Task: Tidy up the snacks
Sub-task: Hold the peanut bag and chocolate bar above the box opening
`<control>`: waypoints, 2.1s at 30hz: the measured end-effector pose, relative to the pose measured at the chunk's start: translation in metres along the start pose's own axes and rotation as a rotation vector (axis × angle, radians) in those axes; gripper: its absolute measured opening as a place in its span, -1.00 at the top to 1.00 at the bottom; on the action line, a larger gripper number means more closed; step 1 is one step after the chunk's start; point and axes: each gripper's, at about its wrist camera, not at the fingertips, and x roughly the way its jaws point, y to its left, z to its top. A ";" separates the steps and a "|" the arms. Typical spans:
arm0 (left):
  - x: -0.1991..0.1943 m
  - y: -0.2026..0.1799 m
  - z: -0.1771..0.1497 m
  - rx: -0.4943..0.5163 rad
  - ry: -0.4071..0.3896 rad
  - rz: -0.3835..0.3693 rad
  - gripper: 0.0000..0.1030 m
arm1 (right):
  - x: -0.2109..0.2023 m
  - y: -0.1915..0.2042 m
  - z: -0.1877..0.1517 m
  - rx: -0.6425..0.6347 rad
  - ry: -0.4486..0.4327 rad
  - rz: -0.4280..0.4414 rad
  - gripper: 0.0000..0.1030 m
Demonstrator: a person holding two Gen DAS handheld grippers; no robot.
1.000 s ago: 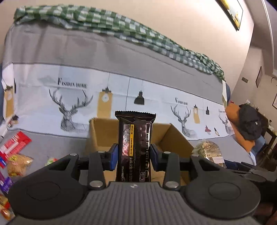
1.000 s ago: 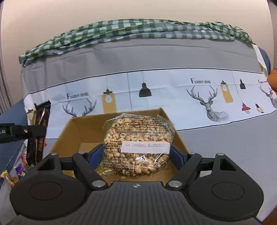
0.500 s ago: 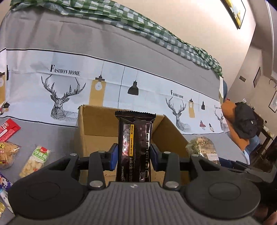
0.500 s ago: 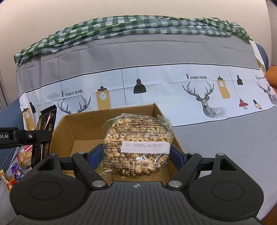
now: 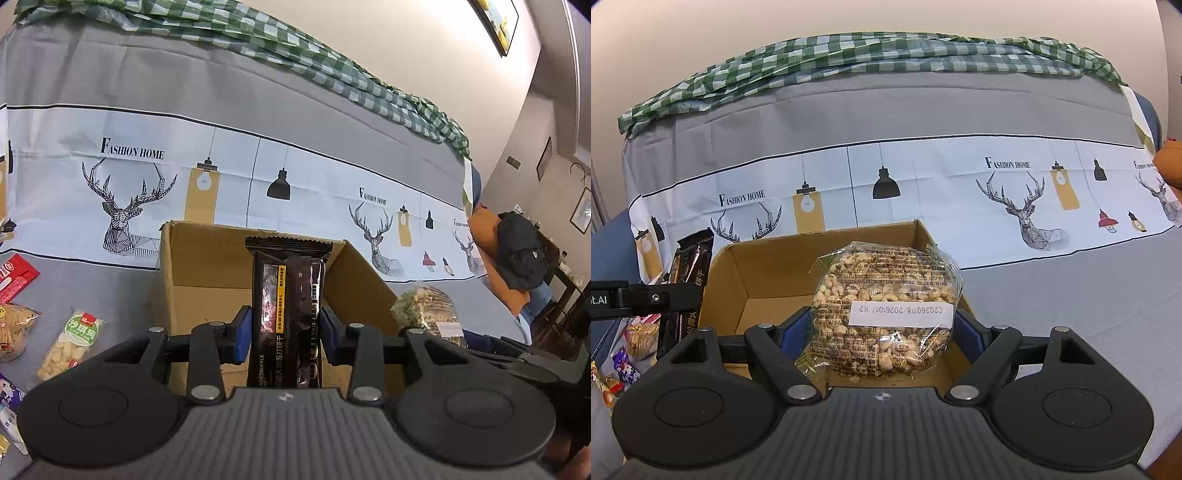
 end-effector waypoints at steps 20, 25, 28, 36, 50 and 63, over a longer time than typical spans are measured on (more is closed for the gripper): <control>0.000 -0.001 -0.001 0.007 0.005 -0.002 0.18 | 0.003 -0.004 -0.001 -0.005 0.001 0.002 -0.58; 0.000 -0.001 0.000 0.006 0.002 0.000 0.18 | 0.003 -0.003 -0.001 -0.006 0.001 0.000 -0.58; 0.001 -0.001 0.000 0.009 0.002 -0.001 0.18 | 0.003 -0.002 -0.001 -0.006 0.002 -0.001 -0.58; 0.001 -0.001 -0.001 0.013 0.000 -0.005 0.18 | 0.003 -0.004 -0.001 -0.002 0.000 -0.005 -0.58; 0.002 -0.003 -0.002 0.018 0.001 -0.007 0.18 | 0.003 -0.004 0.000 -0.005 0.002 -0.004 -0.58; 0.001 -0.004 -0.002 0.028 -0.001 -0.011 0.18 | 0.004 -0.004 -0.001 -0.003 0.004 -0.006 -0.58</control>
